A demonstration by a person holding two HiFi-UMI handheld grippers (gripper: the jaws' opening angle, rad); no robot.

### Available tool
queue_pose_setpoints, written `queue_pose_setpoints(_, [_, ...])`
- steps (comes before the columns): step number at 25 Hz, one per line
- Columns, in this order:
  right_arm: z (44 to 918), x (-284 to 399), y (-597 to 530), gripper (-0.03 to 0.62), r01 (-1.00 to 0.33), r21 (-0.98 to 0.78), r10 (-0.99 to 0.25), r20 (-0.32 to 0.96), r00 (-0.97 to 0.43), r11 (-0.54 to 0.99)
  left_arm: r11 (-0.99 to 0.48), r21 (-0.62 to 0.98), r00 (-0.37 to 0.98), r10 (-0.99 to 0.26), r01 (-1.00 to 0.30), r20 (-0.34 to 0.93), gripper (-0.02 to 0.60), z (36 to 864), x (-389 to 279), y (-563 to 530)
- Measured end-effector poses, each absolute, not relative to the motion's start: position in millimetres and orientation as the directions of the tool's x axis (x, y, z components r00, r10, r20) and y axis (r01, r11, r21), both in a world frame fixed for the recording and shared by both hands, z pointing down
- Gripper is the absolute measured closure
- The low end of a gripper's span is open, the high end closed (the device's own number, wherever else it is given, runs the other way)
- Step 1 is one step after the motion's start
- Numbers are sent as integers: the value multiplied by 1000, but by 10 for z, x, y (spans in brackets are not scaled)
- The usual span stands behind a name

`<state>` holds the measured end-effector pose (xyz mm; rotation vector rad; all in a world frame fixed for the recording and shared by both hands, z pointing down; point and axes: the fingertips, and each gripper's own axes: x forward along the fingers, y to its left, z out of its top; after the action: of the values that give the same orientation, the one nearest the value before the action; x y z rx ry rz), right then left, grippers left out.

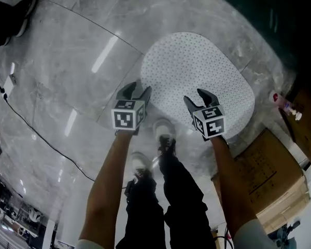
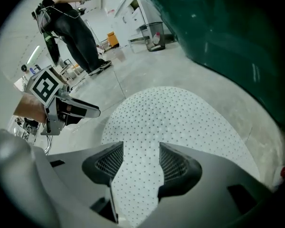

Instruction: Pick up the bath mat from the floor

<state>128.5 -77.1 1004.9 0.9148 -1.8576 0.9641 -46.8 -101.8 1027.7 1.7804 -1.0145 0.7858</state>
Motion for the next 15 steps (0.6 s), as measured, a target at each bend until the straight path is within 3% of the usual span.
queue_pose_setpoints(6, [10524, 1152, -715, 365, -860, -257, -196, 908, -372, 441, -180, 417, 454, -339, -891, 824, 341, 10616, -515, -1102])
queue_pose_setpoints(11, [10760, 1058, -664, 365, -872, -265, -152, 924, -352, 412, -280, 348, 427, -307, -895, 851, 341, 10774, -481, -1126])
queue_pose_setpoints(15, [10860, 1087, -634, 365, -879, -227, -164, 934, -319, 419, -279, 339, 420, -315, -898, 851, 341, 10838, -403, -1091])
